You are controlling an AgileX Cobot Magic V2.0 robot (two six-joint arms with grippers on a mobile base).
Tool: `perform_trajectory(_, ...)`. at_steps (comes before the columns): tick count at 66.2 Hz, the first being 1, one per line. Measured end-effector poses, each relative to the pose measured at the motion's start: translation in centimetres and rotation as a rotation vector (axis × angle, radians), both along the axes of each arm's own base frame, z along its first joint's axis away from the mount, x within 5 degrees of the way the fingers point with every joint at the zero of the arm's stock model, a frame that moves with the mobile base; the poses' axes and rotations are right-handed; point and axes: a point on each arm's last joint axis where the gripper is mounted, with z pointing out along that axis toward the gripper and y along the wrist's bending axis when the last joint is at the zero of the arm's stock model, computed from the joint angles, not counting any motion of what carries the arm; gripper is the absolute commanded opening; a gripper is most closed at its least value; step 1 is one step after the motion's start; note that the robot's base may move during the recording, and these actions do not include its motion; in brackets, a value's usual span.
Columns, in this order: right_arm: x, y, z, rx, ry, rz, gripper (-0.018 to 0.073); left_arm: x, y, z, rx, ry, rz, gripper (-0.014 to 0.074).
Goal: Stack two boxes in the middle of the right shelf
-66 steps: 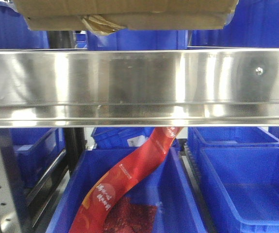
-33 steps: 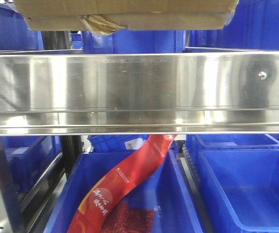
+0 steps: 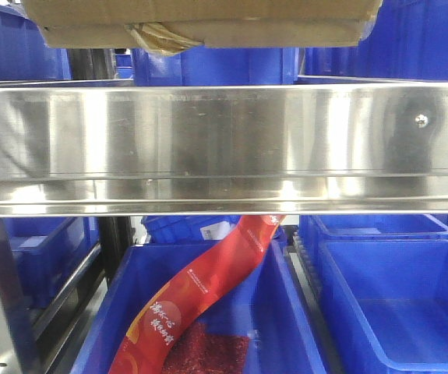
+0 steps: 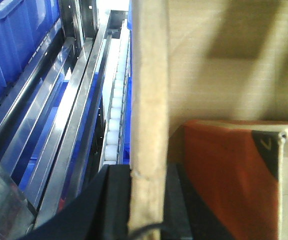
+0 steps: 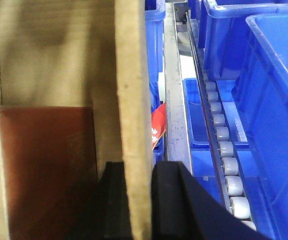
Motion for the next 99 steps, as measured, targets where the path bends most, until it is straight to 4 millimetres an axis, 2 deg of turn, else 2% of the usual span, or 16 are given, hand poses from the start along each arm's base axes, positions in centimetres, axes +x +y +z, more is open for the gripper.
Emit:
perform_trajectory(12, -0.1, 0.2, -0.6, 0.024, 0.072, -0.003, -0.0154, 0.3, 0.0, -0.9, 0.016, 0.061, 0.022, -0.0111)
perform_trajectory(25, 1.4, 1.0, -3.2, 0.005, 0.198, -0.021, -0.0154, 2.0, -0.9, -3.3, 0.047, 0.143, 0.03, -0.0111)
perform_trajectory(38, 2.0, 1.3, -4.1, -0.001, 0.237, -0.025, -0.0148, 2.3, -1.0, -3.7, 0.052, 0.154, 0.032, -0.0109)
perform_trajectory(45, 2.0, 1.3, -4.0, 0.001, 0.235, -0.026, -0.004, 2.3, -1.0, -3.7, 0.055, 0.151, 0.03, -0.0034)
perform_trajectory(53, 2.1, 1.4, -4.1, 0.006, 0.228, -0.025, 0.0222, 2.4, -1.1, -3.6, 0.053, 0.143, 0.025, 0.0185)
perform_trajectory(58, 2.2, 1.5, -3.9, 0.013, 0.208, -0.016, 0.0357, 2.6, -1.2, -3.4, 0.054, 0.11, 0.013, 0.0293)
perform_trajectory(64, 2.4, 1.6, -3.8, 0.024, 0.182, -0.004, 0.0401, 2.7, -1.2, -3.2, 0.06, 0.08, 0.004, 0.0372)
perform_trajectory(78, 2.6, 1.6, -2.9, 0.021, 0.12, 0.0, 0.0375, 2.8, -1.1, -2.1, 0.084, 0.015, 0.005, 0.0388)
perform_trajectory(84, 2.4, 1.3, -2.1, 0.023, 0.111, -0.011, 0.0324, 2.6, -0.9, -1.3, 0.077, -0.014, 0.006, 0.0358)
perform_trajectory(90, 2.0, 1.1, -1.3, 0.019, 0.106, -0.015, 0.0214, 2.2, -0.8, -0.7, 0.059, -0.028, 0.002, 0.0235)
perform_trajectory(93, 1.7, 1.0, -0.9, 0.008, 0.098, -0.009, 0.0108, 1.8, -0.7, -0.4, 0.042, -0.031, -0.003, 0.0149)
perform_trajectory(98, 1.0, 0.6, -0.3, -0.027, 0.084, 0.016, -0.0064, 1.3, -0.6, 0.0, 0.028, -0.032, -0.021, -0.0066)
perform_trajectory(99, 0.9, 0.6, -0.2, -0.034, 0.082, 0.022, -0.0123, 1.3, -0.7, 0.0, 0.033, -0.029, -0.029, -0.0104)
